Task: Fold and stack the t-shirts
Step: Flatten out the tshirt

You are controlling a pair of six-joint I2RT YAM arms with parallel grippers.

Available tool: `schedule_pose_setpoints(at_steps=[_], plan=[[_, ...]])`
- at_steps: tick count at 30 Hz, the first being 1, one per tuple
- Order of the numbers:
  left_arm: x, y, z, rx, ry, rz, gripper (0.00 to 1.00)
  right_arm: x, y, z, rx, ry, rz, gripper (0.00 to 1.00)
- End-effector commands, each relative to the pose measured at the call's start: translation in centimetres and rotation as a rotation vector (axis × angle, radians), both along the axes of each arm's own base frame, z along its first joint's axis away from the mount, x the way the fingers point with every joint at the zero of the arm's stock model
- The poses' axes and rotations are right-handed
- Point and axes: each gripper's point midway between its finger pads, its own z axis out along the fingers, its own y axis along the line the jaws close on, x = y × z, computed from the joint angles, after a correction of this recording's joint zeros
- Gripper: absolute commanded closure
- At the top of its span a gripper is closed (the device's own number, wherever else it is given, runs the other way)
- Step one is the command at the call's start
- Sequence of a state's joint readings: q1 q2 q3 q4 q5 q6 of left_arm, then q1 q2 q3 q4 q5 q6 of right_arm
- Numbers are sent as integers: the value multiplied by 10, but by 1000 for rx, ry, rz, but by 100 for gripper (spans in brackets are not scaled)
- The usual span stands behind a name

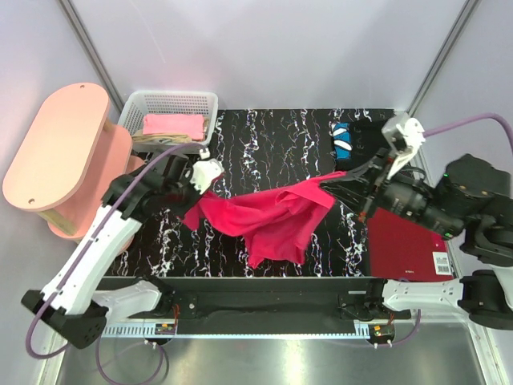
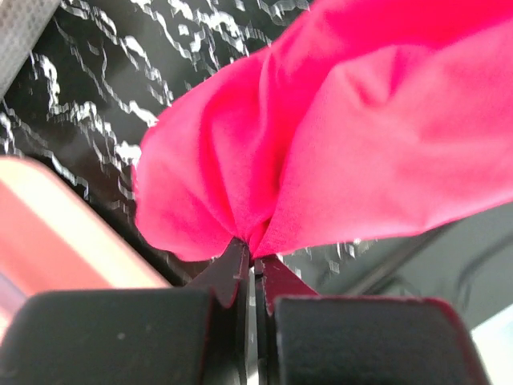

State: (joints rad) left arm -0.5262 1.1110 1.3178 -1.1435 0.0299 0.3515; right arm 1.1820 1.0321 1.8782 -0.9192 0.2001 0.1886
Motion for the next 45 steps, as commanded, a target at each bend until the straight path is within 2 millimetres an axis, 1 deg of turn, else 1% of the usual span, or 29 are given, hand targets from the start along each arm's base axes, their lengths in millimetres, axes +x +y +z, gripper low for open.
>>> schedule_pose_setpoints(at_steps=[1, 5, 6, 8, 10, 13, 14, 16, 18, 19, 20, 21, 22, 24, 27, 29, 30, 31, 32, 33, 34, 35, 37, 38, 40, 41, 43, 44, 45], plan=[[-34, 26, 21, 70, 20, -37, 100, -7, -10, 19, 108, 22, -2, 100], [-63, 38, 59, 59, -50, -142, 100, -19, -20, 14, 108, 71, 27, 100], [-68, 41, 74, 46, -86, -159, 100, -24, -21, 13, 116, 95, 44, 100], [-79, 54, 82, 59, -132, -146, 100, -32, -25, 11, 116, 128, 67, 100], [-88, 67, 87, 86, -206, -171, 100, -44, -28, 15, 146, 165, 118, 100], [-95, 76, 74, 143, -223, -223, 99, -45, -39, 17, 182, 182, 90, 100], [-96, 77, 61, 167, -190, -247, 98, -41, -42, 13, 173, 184, 59, 100], [-101, 69, 44, 169, -148, -339, 96, -20, -53, 3, 156, 169, -71, 100], [-103, 65, 11, 203, -36, -398, 96, 3, -66, -2, 137, 136, -218, 100], [-96, 60, -1, 217, 1, -419, 97, 11, -68, -6, 119, 124, -264, 100], [-95, 60, -24, 243, 75, -426, 97, 18, -70, -7, 108, 108, -308, 100], [-91, 58, -35, 256, 107, -429, 98, 30, -74, -9, 83, 88, -379, 100], [-80, 52, -46, 270, 138, -432, 98, 34, -73, -13, 64, 83, -402, 100], [-72, 47, -75, 297, 230, -445, 99, 48, -72, -18, 32, 66, -476, 100], [-64, 34, -99, 279, 297, -485, 99, 67, -70, -34, -34, 52, -590, 100], [-54, 28, -113, 277, 359, -489, 99, 84, -66, -52, -85, 69, -647, 100], [-53, 26, -123, 284, 416, -495, 99, 89, -56, -65, -107, 108, -603, 100], [-49, 26, -126, 274, 435, -490, 99, 120, -79, -93, -152, 181, -715, 100], [-45, 26, -130, 275, 451, -488, 99, 135, -78, -110, -149, 234, -709, 100], [-42, 27, -138, 281, 486, -484, 99, 141, -57, -134, -140, 327, -585, 100], [-33, 28, -142, 273, 480, -466, 99, 163, -75, -173, -167, 403, -644, 100], [-28, 29, -145, 271, 483, -458, 99, 178, -73, -176, -129, 394, -643, 100], [-14, 34, -155, 272, 497, -427, 99, 200, -77, -198, -126, 429, -646, 100], [-3, 35, -155, 269, 485, -413, 99, 222, -87, -202, -89, 450, -672, 100], [14, 40, -165, 257, 511, -368, 100, 241, -85, -204, -33, 481, -617, 100], [29, 38, -160, 243, 490, -350, 100, 256, -90, -220, -25, 537, -611, 100], [49, 44, -170, 229, 512, -296, 99, 274, -90, -229, -28, 551, -606, 100], [66, 44, -168, 227, 484, -272, 99, 285, -88, -248, -53, 588, -603, 100], [79, 49, -178, 233, 492, -237, 98, 291, -87, -254, -57, 602, -600, 100]])
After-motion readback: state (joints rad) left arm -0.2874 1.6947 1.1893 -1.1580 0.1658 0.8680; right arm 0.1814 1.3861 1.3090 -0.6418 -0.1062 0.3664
